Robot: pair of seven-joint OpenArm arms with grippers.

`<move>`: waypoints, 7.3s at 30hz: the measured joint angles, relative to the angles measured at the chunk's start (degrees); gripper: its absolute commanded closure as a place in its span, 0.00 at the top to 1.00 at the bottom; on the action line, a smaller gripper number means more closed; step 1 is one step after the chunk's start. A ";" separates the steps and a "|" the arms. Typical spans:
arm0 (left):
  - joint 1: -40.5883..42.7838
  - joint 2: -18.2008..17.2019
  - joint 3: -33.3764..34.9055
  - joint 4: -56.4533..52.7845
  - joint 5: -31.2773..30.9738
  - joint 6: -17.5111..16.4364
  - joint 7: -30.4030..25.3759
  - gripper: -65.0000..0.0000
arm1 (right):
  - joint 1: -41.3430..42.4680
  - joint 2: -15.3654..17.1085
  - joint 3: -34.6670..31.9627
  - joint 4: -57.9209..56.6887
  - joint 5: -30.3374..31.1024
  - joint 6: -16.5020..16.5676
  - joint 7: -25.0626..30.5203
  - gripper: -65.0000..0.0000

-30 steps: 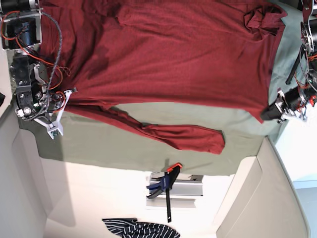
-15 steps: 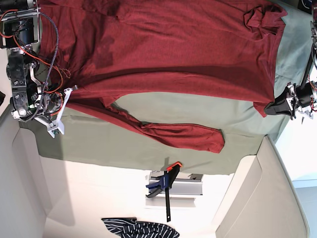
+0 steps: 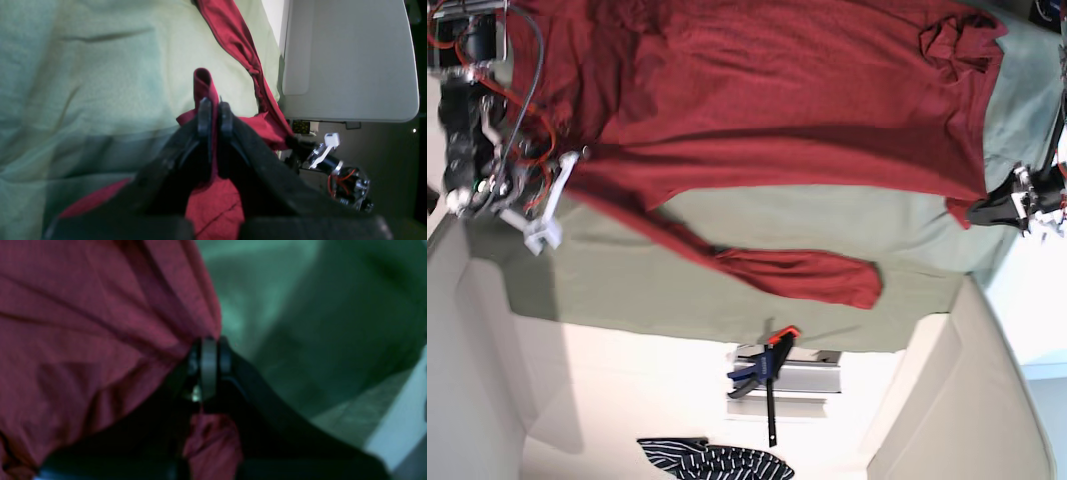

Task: Fold the T-shirt properly
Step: 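Pull the shirt body toward the grippers' side with both grippers, folding it, then open the right gripper and release the shirt edge, then lower the right gripper and grasp the stretched sleeve near its shoulder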

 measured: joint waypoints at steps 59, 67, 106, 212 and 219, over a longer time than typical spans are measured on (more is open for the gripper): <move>34.40 -0.94 -4.52 55.60 12.59 -0.57 -4.96 0.00 | -34.56 5.31 18.84 31.63 1.57 0.87 2.60 0.00; 34.42 -0.94 -7.85 55.63 16.79 -0.57 -9.46 0.00 | -34.23 5.31 18.84 31.63 1.77 0.90 8.11 0.00; 39.47 1.33 -7.85 55.58 19.19 -0.55 -13.40 0.00 | -26.45 5.31 18.84 24.68 7.08 3.04 7.04 0.00; 47.60 9.86 -7.96 74.10 50.45 5.64 -18.25 0.28 | 15.02 -19.98 18.73 -40.48 -21.03 -6.93 33.62 0.68; 47.60 9.86 -7.96 74.10 50.45 5.64 -18.29 0.28 | 11.76 -20.41 18.71 -40.22 -23.26 -11.87 37.70 0.68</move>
